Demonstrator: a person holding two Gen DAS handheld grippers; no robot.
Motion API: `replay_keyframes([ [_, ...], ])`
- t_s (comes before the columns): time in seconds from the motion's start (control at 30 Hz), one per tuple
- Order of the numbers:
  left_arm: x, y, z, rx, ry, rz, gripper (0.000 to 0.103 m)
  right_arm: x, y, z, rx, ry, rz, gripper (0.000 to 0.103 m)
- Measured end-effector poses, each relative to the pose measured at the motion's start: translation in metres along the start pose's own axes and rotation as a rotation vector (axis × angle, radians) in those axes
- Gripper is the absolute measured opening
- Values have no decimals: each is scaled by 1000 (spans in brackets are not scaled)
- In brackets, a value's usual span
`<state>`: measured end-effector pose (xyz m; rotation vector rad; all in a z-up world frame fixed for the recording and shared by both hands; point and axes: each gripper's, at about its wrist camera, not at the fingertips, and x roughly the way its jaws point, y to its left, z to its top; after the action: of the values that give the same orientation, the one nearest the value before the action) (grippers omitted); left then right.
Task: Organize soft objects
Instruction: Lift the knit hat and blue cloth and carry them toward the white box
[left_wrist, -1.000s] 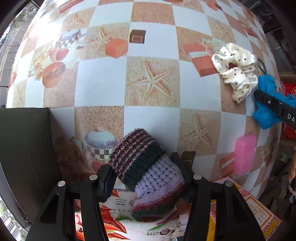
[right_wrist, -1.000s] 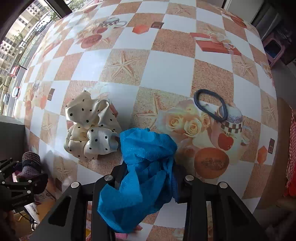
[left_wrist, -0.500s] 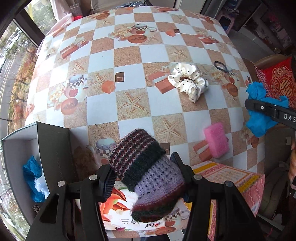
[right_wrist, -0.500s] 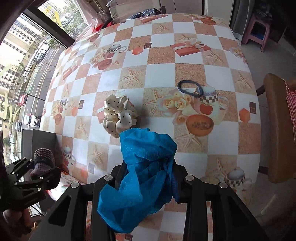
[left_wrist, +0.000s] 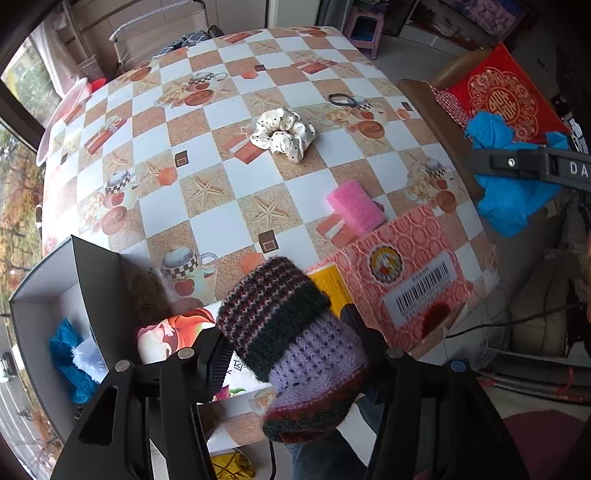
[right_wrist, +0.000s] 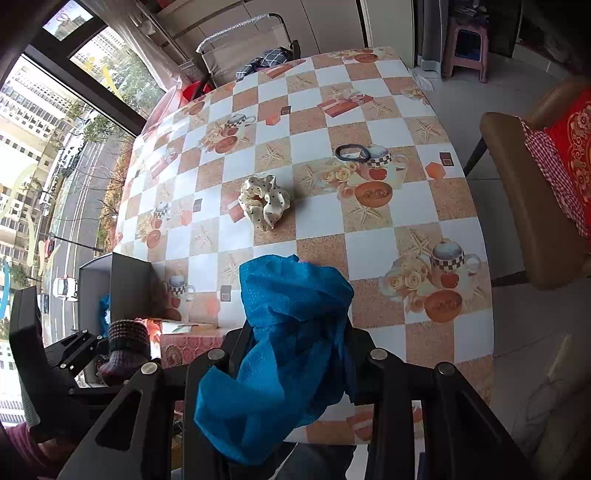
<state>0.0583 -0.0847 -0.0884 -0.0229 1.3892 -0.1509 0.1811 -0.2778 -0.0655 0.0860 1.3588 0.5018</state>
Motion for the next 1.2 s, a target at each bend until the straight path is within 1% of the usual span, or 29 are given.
replay_keyframes([
  [0.13,-7,-3,-18,33,7,-31,60,-18,20,-18,-9,-19,2,38],
  [0.3,-19,-3,-34,49,-18,-54,60,-29,46,-36,-16,-29,18,38],
  [0.53,-37,13,-45,11,-80,-58,60,-30,86,-54,-79,-22,35,38],
  [0.7,-44,23,-55,-9,-102,-56,60,-28,109,-61,-134,-19,34,38],
  [1.0,-56,40,-67,-63,-140,-42,60,-20,140,-72,-216,3,37,38],
  [1.2,-59,49,-72,-87,-151,-35,60,-17,153,-76,-247,12,40,38],
])
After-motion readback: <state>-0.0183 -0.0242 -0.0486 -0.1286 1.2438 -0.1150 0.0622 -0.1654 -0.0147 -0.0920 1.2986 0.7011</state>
